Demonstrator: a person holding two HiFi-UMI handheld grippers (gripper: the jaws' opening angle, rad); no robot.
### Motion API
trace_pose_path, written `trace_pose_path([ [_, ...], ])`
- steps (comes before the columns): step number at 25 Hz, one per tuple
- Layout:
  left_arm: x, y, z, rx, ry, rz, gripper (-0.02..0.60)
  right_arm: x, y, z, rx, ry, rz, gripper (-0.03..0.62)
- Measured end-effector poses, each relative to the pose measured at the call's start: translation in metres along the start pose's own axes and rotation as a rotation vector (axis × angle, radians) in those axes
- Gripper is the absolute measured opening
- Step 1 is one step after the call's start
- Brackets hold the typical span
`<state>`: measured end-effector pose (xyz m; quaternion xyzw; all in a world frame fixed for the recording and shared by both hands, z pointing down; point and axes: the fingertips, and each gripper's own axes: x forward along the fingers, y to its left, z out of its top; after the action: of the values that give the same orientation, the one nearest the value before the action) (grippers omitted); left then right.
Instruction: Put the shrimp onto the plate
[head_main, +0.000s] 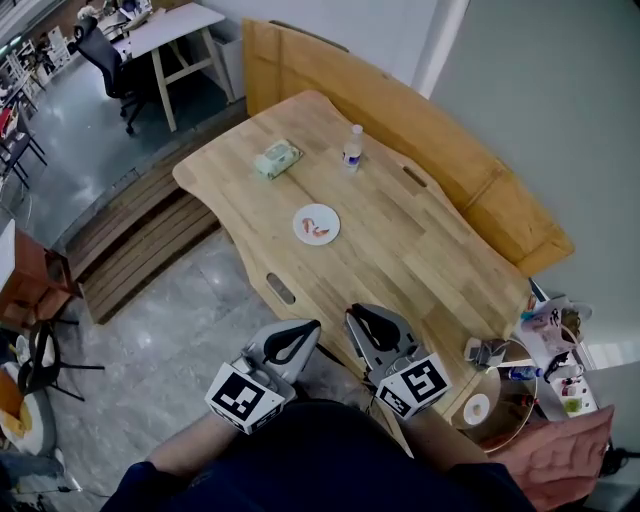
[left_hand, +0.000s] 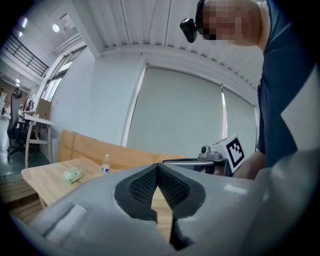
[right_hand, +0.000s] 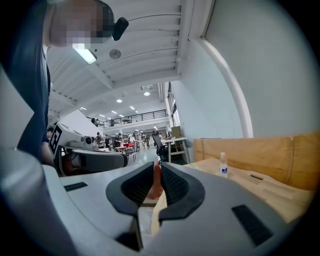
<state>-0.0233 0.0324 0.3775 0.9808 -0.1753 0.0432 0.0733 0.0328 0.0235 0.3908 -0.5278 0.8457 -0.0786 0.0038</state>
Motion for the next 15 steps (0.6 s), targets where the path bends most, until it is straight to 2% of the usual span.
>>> trace_pose_path([
  [7, -0.003, 0.036, 0.006, -0.005, 0.002, -0.053, 0.004, 0.033, -0.006, -0.001, 0.008, 0.021, -0.052, 0.052],
  [15, 0.009, 0.059, 0.01, 0.003, 0.024, -0.023, 0.003, 0.058, -0.029, 0.007, 0.018, 0.009, -0.048, 0.052],
])
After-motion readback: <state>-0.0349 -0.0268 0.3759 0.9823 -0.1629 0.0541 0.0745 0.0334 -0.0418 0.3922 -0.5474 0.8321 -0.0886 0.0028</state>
